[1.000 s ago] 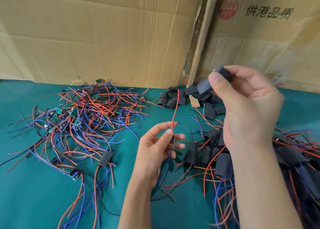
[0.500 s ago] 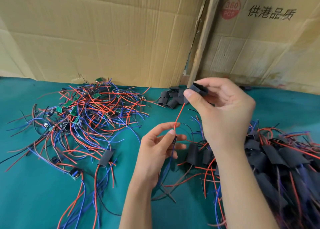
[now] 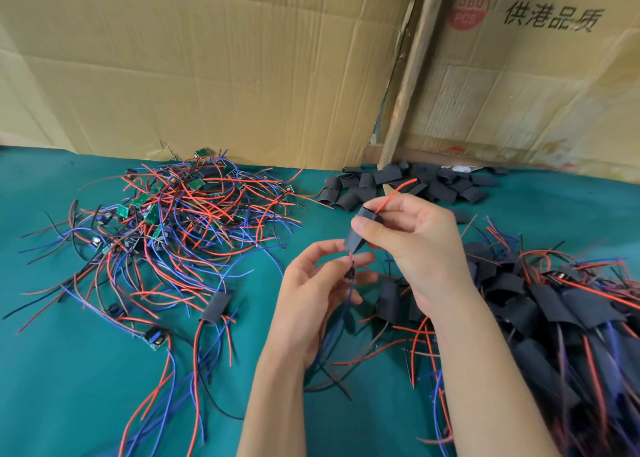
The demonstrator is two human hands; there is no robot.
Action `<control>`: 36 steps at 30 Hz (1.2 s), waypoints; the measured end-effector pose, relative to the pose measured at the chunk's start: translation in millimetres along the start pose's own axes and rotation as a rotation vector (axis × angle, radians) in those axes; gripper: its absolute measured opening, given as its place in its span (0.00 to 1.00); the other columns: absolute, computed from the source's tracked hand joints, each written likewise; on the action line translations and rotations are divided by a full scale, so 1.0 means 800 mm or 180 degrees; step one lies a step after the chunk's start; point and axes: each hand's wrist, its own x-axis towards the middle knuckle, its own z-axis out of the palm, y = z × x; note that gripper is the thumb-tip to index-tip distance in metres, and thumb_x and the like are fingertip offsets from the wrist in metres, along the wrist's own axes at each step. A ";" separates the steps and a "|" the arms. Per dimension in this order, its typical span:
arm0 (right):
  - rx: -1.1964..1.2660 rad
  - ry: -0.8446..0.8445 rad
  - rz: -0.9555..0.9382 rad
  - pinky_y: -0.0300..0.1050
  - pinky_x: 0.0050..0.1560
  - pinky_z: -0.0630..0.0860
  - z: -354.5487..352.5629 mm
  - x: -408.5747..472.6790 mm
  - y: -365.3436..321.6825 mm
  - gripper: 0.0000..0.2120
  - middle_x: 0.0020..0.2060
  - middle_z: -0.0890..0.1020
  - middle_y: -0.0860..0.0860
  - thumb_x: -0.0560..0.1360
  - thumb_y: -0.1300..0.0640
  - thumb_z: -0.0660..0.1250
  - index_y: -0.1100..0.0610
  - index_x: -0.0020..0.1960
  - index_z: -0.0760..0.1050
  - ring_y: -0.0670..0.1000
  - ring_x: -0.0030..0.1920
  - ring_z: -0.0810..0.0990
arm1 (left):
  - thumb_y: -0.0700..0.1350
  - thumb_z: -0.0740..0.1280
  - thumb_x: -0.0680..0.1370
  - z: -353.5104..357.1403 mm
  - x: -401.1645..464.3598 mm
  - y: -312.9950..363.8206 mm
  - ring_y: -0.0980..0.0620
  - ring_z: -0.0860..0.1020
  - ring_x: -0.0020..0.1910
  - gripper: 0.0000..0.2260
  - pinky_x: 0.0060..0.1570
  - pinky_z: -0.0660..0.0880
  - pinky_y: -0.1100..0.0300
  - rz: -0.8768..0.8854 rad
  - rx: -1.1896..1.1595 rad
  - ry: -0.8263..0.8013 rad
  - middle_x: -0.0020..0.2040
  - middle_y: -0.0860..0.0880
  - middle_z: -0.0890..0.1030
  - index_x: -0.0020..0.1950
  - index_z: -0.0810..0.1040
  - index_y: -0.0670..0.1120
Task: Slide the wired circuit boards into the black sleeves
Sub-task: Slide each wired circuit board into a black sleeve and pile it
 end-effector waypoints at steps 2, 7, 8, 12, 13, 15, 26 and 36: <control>0.0016 0.0051 0.0030 0.47 0.48 0.83 -0.004 0.001 0.000 0.09 0.40 0.88 0.54 0.70 0.64 0.80 0.57 0.47 0.84 0.51 0.42 0.86 | 0.35 0.65 0.75 -0.002 0.001 0.000 0.42 0.85 0.51 0.10 0.41 0.80 0.62 -0.0022 -0.0098 -0.0026 0.55 0.39 0.85 0.56 0.76 0.42; -0.0080 -0.0006 0.0082 0.42 0.46 0.82 -0.012 0.002 -0.003 0.10 0.41 0.88 0.52 0.69 0.64 0.80 0.57 0.48 0.84 0.50 0.43 0.86 | 0.28 0.64 0.79 -0.004 0.000 -0.006 0.41 0.85 0.53 0.08 0.45 0.81 0.62 0.0131 -0.0256 0.0056 0.48 0.41 0.84 0.54 0.74 0.38; -0.0074 -0.0035 0.0105 0.41 0.45 0.81 -0.012 0.001 -0.003 0.10 0.41 0.88 0.52 0.69 0.64 0.80 0.57 0.48 0.84 0.50 0.43 0.86 | 0.28 0.65 0.79 -0.004 0.000 -0.007 0.41 0.85 0.52 0.07 0.45 0.81 0.62 0.0146 -0.0282 0.0091 0.47 0.41 0.82 0.53 0.74 0.38; 0.0010 -0.0088 0.0119 0.36 0.39 0.79 -0.009 -0.001 -0.002 0.09 0.39 0.88 0.52 0.70 0.65 0.79 0.58 0.48 0.83 0.47 0.39 0.85 | 0.29 0.68 0.77 -0.004 0.001 -0.008 0.38 0.85 0.50 0.06 0.46 0.81 0.60 0.0265 -0.0250 0.0202 0.47 0.42 0.78 0.51 0.77 0.38; 0.0019 -0.0083 0.0112 0.36 0.38 0.78 -0.008 -0.001 -0.002 0.08 0.38 0.88 0.52 0.70 0.65 0.79 0.58 0.48 0.83 0.46 0.38 0.85 | 0.30 0.70 0.76 -0.004 0.001 -0.007 0.38 0.85 0.48 0.07 0.45 0.81 0.59 0.0306 -0.0177 0.0238 0.46 0.43 0.79 0.51 0.79 0.39; -0.0001 -0.0038 0.0100 0.36 0.37 0.78 -0.007 -0.001 -0.001 0.08 0.38 0.87 0.52 0.71 0.63 0.79 0.58 0.48 0.83 0.46 0.37 0.84 | 0.34 0.73 0.72 -0.005 0.001 -0.005 0.39 0.86 0.45 0.08 0.41 0.81 0.59 0.0373 0.0010 0.0325 0.43 0.44 0.81 0.49 0.80 0.41; -0.0412 -0.0158 0.0123 0.44 0.44 0.82 -0.007 -0.002 -0.003 0.10 0.38 0.87 0.51 0.69 0.60 0.81 0.54 0.48 0.84 0.47 0.40 0.86 | 0.32 0.73 0.74 -0.004 0.002 -0.006 0.45 0.87 0.43 0.06 0.38 0.79 0.62 0.0365 0.0390 0.0434 0.42 0.44 0.84 0.47 0.81 0.41; -0.0269 -0.0205 0.0295 0.42 0.40 0.82 -0.002 -0.006 -0.005 0.09 0.41 0.88 0.53 0.70 0.61 0.80 0.56 0.49 0.83 0.52 0.43 0.87 | 0.29 0.70 0.76 -0.006 0.003 -0.008 0.42 0.86 0.44 0.07 0.40 0.80 0.60 0.0509 0.0265 0.0487 0.42 0.45 0.80 0.49 0.79 0.39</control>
